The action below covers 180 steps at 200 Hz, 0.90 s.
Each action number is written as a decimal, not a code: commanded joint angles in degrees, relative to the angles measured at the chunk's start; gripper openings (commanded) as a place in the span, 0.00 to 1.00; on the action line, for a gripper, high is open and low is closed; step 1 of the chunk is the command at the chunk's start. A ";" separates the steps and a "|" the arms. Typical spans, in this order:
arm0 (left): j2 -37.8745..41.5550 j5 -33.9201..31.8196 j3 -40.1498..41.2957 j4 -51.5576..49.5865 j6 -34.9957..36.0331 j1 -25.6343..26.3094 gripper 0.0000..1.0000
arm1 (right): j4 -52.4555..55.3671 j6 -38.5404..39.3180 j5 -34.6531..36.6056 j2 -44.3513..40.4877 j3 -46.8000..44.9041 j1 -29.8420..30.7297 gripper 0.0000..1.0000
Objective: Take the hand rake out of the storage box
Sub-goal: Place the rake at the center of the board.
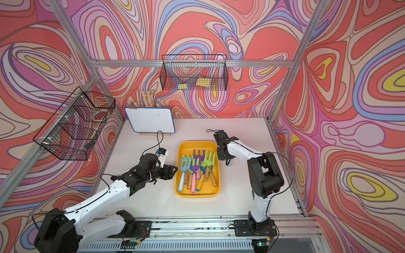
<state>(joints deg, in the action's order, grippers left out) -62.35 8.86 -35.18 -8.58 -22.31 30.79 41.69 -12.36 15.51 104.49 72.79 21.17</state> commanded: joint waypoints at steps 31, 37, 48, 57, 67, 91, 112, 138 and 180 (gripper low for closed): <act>-0.02 0.60 -1.23 0.86 0.64 0.50 0.70 | -0.03 -0.61 -0.71 1.43 1.56 -1.15 0.12; -0.07 0.63 -1.23 0.89 0.65 0.50 0.70 | -0.03 -0.66 -0.67 1.53 1.57 -1.16 0.12; -0.10 0.62 -1.31 0.89 0.62 0.50 0.70 | -0.03 -0.75 -0.69 1.68 1.71 -1.30 0.13; -0.14 0.50 -1.31 0.89 0.60 0.58 0.70 | -0.08 -0.69 -0.75 1.99 1.83 -1.33 0.14; 0.03 0.49 -1.28 0.93 0.60 0.65 0.70 | 0.03 -0.74 -0.92 2.35 1.97 -1.39 0.14; 0.12 0.37 -1.15 1.02 0.61 0.68 0.70 | 0.47 -0.82 -0.99 3.46 2.50 -1.48 0.15; 0.04 0.41 -1.22 1.02 0.62 0.68 0.70 | 0.64 -0.91 -1.07 4.12 2.62 -1.57 0.16; -0.01 0.52 -1.24 1.11 0.51 0.77 0.70 | 1.14 -1.00 -1.12 5.06 2.95 -1.66 0.17; 0.11 0.41 -1.23 1.00 0.44 0.94 0.70 | 1.65 -1.15 -1.20 6.55 3.58 -1.69 0.19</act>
<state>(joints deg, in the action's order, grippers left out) -62.37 8.86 -35.18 -8.54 -22.31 31.22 42.96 -12.78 14.28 109.45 74.96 19.81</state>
